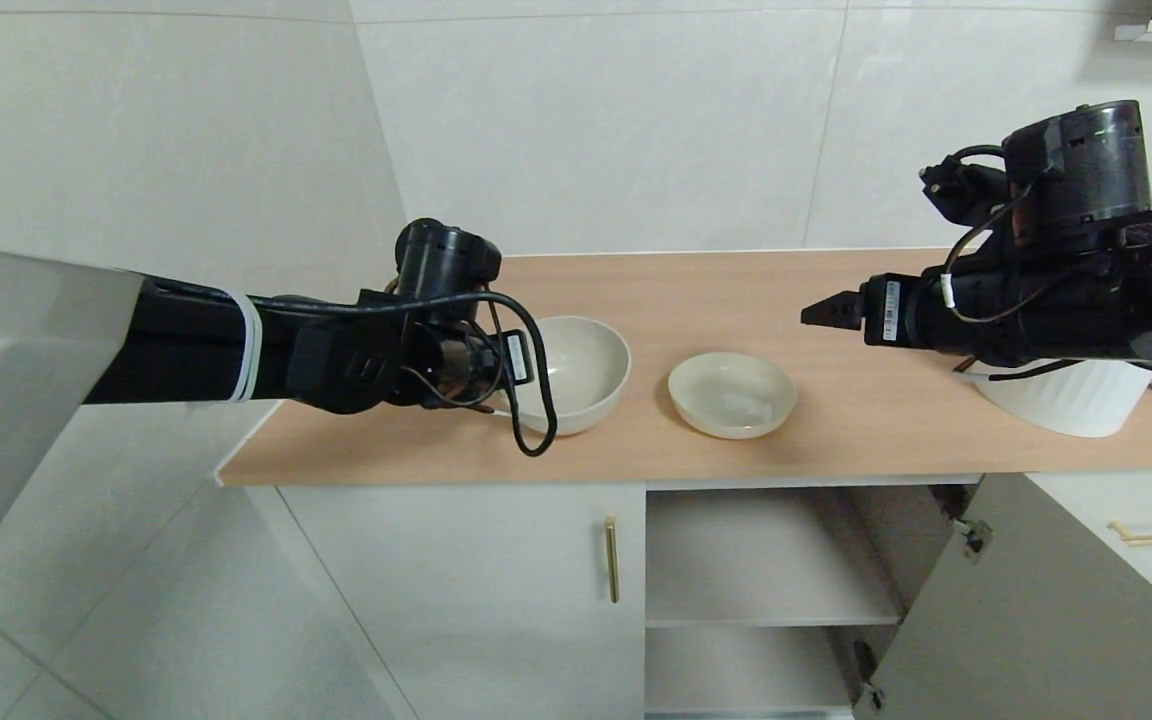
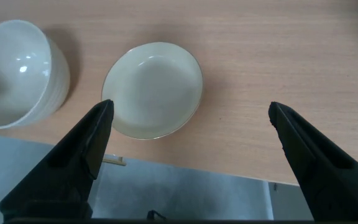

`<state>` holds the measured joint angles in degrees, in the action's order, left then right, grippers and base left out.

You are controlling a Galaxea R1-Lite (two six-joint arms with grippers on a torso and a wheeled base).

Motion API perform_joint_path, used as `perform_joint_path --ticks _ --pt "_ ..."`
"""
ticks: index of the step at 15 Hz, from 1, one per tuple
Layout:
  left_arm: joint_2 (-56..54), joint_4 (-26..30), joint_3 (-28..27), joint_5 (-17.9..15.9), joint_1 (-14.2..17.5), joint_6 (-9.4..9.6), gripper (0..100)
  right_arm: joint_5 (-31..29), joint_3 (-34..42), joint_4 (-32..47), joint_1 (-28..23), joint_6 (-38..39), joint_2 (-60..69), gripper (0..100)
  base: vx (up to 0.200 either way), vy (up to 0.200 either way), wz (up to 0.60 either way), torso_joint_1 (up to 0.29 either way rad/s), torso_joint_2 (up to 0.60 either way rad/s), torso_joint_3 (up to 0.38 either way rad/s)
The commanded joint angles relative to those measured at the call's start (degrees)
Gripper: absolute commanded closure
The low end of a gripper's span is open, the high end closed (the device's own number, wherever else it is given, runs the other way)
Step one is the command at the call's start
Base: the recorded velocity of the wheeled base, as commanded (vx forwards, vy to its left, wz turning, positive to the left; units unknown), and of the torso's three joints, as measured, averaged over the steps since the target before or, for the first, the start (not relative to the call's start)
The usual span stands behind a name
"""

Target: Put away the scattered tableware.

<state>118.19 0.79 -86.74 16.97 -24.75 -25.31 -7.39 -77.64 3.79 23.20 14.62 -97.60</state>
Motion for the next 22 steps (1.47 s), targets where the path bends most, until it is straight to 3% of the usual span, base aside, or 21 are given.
perform_joint_path --ticks 1,6,20,21,22 --pt "-2.26 0.00 0.34 0.08 -0.04 0.00 100 0.00 -0.05 -0.01 0.00 -0.03 -0.93 0 0.000 0.000 0.00 0.000 0.00 0.000" --pt "-17.11 -0.18 7.20 -0.53 -0.04 -0.18 100 -8.61 -3.66 0.08 0.00 -0.20 -13.67 0 0.000 0.000 0.00 0.000 0.00 0.000" --pt "-19.40 -0.18 8.43 -1.15 -0.30 0.00 100 -8.61 -5.94 -3.26 0.00 0.32 -21.58 0 0.000 0.000 0.00 0.000 0.00 0.000" --pt "-19.49 -0.18 8.43 -1.15 -0.30 0.00 100 -8.52 -5.94 -3.97 0.09 0.32 -21.58 100 0.000 0.000 0.00 0.000 0.00 0.000" --pt "-19.49 -0.18 8.51 -1.15 -0.30 0.00 100 -8.52 -5.94 -4.41 0.09 0.50 -21.58 100 0.000 0.000 0.00 0.000 0.00 0.000"
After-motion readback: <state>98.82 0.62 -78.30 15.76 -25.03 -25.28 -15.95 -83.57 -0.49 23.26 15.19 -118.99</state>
